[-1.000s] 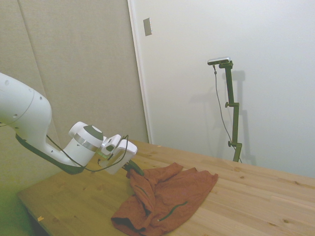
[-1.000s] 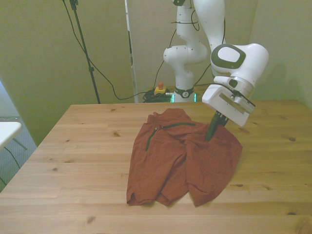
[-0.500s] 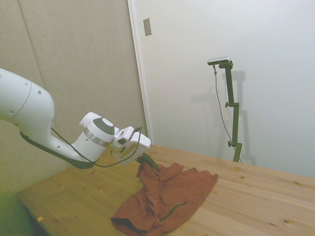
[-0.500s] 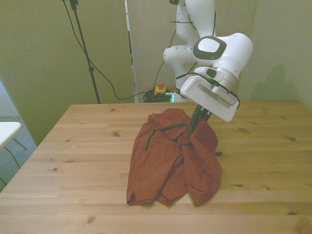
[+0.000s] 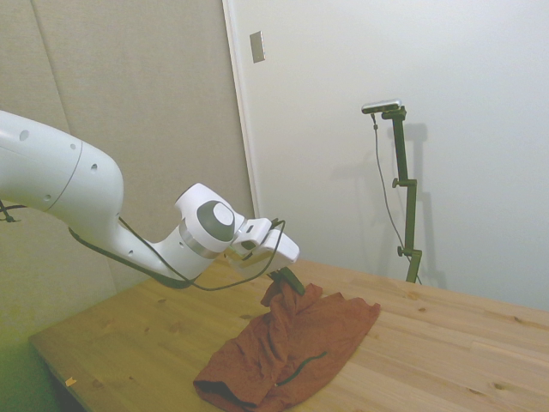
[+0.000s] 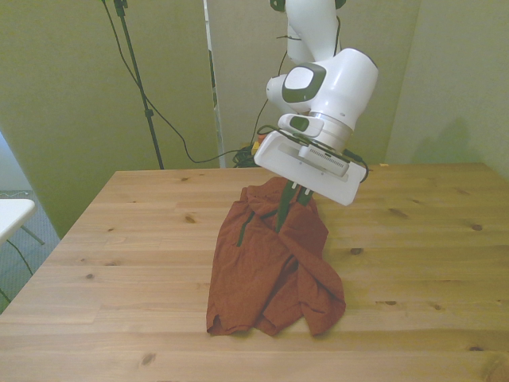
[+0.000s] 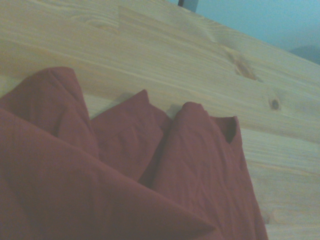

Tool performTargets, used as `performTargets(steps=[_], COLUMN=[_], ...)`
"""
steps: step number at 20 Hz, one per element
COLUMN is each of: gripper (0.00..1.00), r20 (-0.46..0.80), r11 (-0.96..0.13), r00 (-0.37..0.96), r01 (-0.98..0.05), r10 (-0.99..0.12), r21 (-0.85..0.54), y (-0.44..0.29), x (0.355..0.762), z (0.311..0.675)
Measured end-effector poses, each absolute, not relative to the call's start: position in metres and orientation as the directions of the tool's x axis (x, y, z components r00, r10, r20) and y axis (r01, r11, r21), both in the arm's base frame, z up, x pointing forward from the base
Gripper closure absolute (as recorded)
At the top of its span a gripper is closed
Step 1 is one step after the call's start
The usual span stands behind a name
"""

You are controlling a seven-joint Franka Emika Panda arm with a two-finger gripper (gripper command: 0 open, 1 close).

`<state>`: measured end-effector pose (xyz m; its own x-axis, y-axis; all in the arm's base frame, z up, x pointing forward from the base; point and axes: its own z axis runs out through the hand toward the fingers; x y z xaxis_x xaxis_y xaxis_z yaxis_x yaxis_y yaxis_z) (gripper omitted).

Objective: Fold the shorts

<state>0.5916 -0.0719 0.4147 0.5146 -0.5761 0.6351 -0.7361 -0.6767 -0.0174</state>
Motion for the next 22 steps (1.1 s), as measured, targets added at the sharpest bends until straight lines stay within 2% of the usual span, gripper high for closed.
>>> performTargets(steps=[5,8,9,14,18,22], gripper=[1.0,1.0,0.0,0.0,0.0,0.0], r20=[0.593,0.534,0.501,0.324,0.296,0.277], r11=[-0.656,-0.628,-0.617,-0.546,-0.514,-0.502], r00=[0.495,0.481,0.477,0.455,0.431,0.426], r01=[-0.751,-0.768,-0.772,-0.782,-0.792,-0.798], r10=[-0.635,-0.696,-0.723,-0.83,-0.852,-0.861], r21=[-0.075,-0.127,-0.155,-0.3,-0.328,-0.334], y=[-0.103,-0.129,-0.138,-0.187,-0.229,-0.242], x=[0.611,0.624,0.629,0.641,0.637,0.637], z=[0.44,0.441,0.44,0.444,0.47,0.466])
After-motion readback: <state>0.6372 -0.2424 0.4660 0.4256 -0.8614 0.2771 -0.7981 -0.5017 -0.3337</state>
